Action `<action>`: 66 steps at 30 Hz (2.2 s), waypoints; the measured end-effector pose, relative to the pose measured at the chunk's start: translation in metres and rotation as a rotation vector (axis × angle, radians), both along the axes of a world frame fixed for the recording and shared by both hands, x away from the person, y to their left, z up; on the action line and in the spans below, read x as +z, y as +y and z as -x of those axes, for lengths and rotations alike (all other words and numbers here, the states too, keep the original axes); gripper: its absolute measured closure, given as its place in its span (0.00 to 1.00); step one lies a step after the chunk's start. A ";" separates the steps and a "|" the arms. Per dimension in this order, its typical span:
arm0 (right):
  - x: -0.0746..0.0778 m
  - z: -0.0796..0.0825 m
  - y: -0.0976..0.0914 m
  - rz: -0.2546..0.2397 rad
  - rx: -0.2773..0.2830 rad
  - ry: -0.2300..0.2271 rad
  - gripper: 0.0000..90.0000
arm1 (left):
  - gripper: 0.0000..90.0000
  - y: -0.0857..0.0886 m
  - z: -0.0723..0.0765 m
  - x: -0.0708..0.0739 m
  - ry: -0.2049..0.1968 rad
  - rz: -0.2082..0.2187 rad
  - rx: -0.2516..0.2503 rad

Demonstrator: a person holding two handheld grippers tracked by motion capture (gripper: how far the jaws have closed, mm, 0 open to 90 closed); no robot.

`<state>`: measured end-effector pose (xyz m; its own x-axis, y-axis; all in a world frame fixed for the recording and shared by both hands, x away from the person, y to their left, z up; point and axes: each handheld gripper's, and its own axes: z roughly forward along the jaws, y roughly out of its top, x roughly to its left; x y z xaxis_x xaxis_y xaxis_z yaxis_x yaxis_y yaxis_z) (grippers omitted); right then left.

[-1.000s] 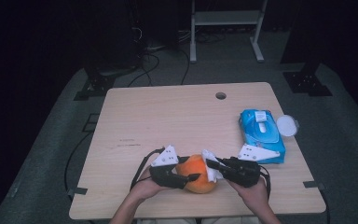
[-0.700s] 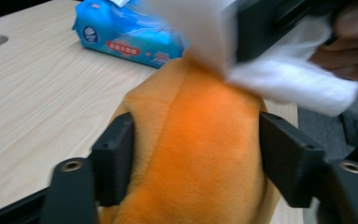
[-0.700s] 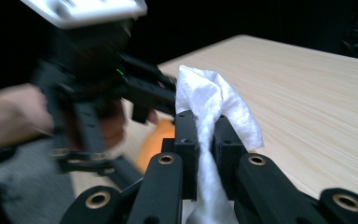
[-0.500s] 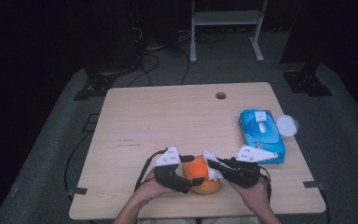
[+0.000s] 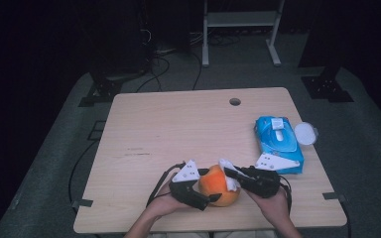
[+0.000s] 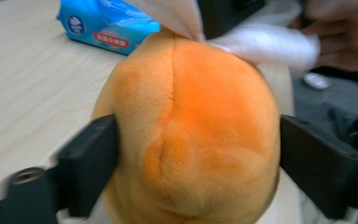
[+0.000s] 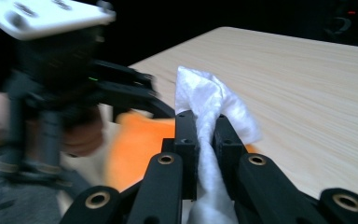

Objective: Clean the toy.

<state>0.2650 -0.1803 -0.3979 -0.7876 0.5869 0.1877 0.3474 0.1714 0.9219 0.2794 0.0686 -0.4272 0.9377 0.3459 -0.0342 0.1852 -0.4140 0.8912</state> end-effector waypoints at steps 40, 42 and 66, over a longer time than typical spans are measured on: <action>-0.004 -0.004 -0.004 -0.005 -0.029 0.033 0.91 | 0.28 -0.006 0.006 0.000 -0.033 0.019 -0.054; -0.003 -0.002 -0.002 -0.025 -0.010 0.052 0.91 | 0.28 -0.008 0.006 -0.003 -0.040 0.010 -0.062; 0.002 0.002 0.008 0.031 0.017 0.014 0.91 | 0.33 -0.005 0.010 -0.002 -0.056 -0.053 -0.129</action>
